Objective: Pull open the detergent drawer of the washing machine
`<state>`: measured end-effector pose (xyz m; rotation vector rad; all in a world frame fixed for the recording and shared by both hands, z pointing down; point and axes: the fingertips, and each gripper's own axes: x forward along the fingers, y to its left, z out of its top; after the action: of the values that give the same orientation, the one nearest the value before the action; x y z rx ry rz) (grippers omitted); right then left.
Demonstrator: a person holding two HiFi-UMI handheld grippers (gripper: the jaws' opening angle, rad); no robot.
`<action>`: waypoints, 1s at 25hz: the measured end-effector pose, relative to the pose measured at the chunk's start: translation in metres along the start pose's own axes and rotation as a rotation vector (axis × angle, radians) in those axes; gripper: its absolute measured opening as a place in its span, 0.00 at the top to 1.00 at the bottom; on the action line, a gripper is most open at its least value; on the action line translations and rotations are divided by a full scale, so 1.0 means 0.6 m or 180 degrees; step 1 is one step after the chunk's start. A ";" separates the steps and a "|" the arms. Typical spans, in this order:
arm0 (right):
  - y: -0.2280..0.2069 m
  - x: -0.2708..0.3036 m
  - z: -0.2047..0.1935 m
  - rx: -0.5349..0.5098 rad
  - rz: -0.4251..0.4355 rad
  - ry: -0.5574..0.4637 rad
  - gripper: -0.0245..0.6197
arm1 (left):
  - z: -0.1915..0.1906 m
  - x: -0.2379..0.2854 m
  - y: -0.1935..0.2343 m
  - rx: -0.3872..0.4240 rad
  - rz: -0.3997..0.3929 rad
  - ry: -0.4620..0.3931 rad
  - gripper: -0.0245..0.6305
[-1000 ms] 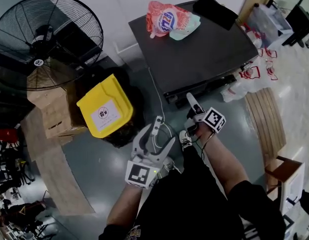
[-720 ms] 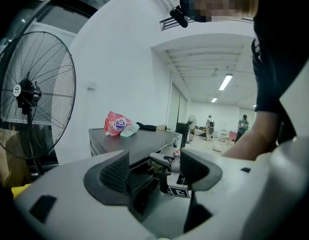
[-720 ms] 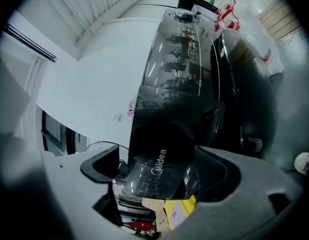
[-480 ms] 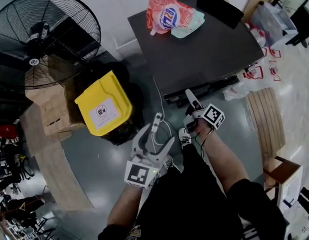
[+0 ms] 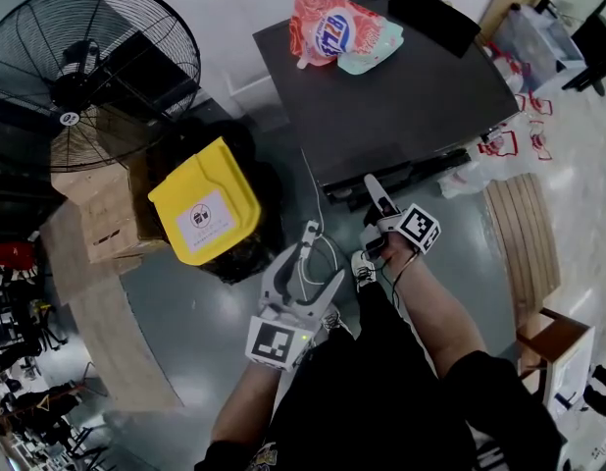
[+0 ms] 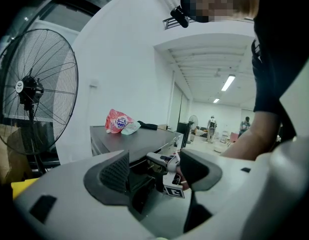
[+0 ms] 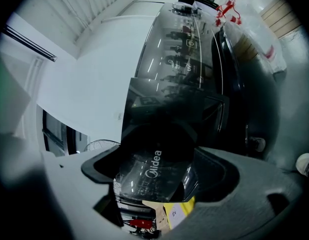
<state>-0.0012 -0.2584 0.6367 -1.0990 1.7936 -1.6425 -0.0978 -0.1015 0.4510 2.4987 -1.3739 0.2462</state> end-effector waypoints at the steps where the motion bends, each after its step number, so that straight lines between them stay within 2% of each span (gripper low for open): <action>1: 0.001 -0.001 0.000 0.0000 0.0013 0.0002 0.25 | 0.000 -0.001 -0.002 -0.0004 -0.0001 0.0000 0.52; 7: 0.004 -0.020 -0.009 0.0012 0.0017 0.0021 0.32 | 0.001 -0.014 -0.016 0.0003 -0.0026 -0.0001 0.52; 11: -0.002 -0.030 -0.013 0.0062 -0.0078 0.0029 0.32 | 0.000 -0.022 -0.028 -0.0007 -0.0065 -0.0003 0.52; 16: 0.002 -0.032 -0.014 0.0071 0.0046 -0.0041 0.32 | -0.011 -0.037 -0.038 -0.0001 -0.0066 0.0012 0.52; 20: -0.001 -0.040 -0.016 0.0104 -0.0049 -0.0072 0.33 | -0.011 -0.045 -0.039 -0.0013 -0.0066 0.0004 0.52; 25: -0.001 -0.047 -0.019 0.0108 -0.0040 -0.0070 0.34 | -0.009 -0.044 -0.043 -0.0017 -0.0094 0.0003 0.52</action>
<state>0.0059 -0.2288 0.6345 -1.1114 1.7422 -1.6556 -0.0902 -0.0655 0.4445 2.5122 -1.3346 0.2372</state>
